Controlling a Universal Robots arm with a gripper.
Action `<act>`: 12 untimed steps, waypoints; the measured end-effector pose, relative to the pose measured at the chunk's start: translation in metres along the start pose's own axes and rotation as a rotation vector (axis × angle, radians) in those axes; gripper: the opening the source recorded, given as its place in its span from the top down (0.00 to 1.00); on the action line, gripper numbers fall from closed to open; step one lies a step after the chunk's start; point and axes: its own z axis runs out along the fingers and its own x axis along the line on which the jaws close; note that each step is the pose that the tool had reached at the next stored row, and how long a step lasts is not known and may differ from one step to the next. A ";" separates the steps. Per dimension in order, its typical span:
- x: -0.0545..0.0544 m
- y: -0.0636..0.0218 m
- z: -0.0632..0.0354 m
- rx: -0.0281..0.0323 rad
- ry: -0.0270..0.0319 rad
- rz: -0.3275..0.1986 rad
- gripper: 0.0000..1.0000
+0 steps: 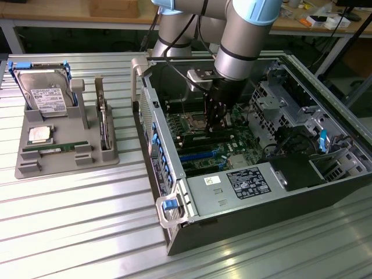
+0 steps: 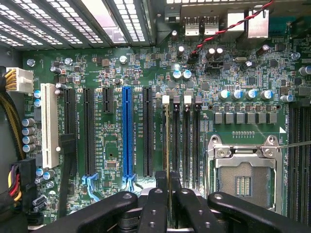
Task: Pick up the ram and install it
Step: 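Insert the ram into the slot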
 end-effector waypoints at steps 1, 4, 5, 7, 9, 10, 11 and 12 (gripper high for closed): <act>0.000 0.0000 0.0000 0.0000 0.0000 0.000 0.87; 0.000 0.0000 0.0000 0.0000 0.0000 0.000 0.87; 0.000 0.0000 0.0000 0.0000 0.0001 0.000 0.87; 0.000 0.0002 -0.0052 -0.0001 0.0030 0.000 0.87; 0.000 0.0002 -0.0054 0.0001 0.0028 0.000 0.87; 0.000 0.0002 -0.0054 0.0000 0.0029 0.000 0.87; 0.000 0.0004 -0.0054 0.0002 0.0028 0.000 0.87; 0.000 0.0006 -0.0054 0.0005 0.0028 0.000 0.87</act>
